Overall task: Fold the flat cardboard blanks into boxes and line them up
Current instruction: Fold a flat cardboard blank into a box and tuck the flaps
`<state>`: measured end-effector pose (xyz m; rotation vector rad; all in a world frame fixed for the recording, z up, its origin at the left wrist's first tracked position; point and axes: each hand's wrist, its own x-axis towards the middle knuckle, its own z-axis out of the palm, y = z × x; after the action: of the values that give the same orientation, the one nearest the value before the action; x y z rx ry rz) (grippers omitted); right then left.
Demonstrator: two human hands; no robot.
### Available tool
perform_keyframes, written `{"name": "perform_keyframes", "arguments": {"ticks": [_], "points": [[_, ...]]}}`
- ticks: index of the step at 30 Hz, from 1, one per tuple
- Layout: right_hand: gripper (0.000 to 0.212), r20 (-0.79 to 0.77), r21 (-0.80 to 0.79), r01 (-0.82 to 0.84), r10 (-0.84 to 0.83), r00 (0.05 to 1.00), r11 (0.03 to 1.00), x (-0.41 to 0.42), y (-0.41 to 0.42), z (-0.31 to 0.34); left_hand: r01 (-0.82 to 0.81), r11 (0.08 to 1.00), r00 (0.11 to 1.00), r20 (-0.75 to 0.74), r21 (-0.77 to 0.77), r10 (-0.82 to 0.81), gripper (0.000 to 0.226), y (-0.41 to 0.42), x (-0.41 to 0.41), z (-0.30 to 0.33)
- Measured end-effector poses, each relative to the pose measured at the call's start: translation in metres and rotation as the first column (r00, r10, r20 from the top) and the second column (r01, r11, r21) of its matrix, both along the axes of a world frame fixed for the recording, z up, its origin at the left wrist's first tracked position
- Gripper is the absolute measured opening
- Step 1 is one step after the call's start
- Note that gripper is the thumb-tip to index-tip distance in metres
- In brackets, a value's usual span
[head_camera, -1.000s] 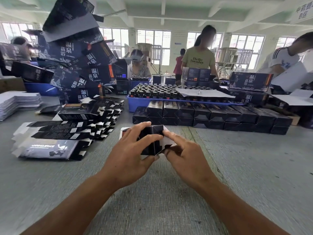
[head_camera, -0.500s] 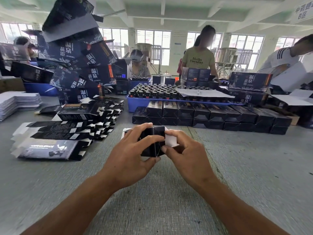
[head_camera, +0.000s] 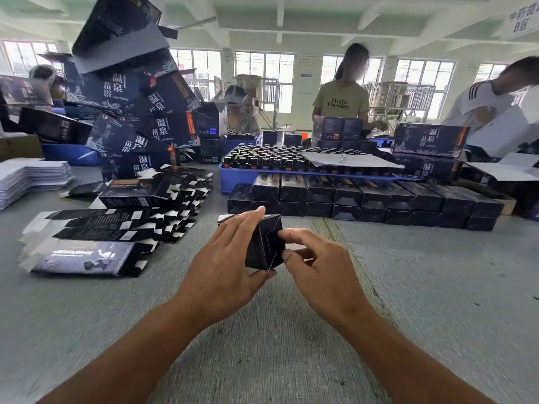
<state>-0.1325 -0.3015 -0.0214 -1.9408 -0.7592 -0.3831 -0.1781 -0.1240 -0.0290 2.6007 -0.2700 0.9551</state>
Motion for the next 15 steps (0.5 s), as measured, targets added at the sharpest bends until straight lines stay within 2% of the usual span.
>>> {"name": "perform_keyframes", "arguments": {"ticks": [3, 8, 15], "points": [[0.019, -0.046, 0.054, 0.023, -0.021, 0.999, 0.998, 0.0012, 0.0001, 0.0007, 0.007, 1.000, 1.000, 0.015, 0.016, -0.007, 0.095, -0.0029, -0.0010, 0.0002], [0.034, -0.191, 0.100, 0.009, 0.011, 0.981, 0.995, 0.0050, -0.0014, 0.0045, 0.022, 0.999, 1.000, 0.019, 0.026, -0.022, 0.095, -0.0066, -0.0018, -0.0003], [0.019, -0.230, 0.153, 0.002, 0.033, 0.973, 0.988, 0.0042, -0.0027, 0.0052, 0.024, 0.999, 0.999, 0.022, 0.041, -0.025, 0.094, -0.0106, -0.0040, 0.0010]]}}
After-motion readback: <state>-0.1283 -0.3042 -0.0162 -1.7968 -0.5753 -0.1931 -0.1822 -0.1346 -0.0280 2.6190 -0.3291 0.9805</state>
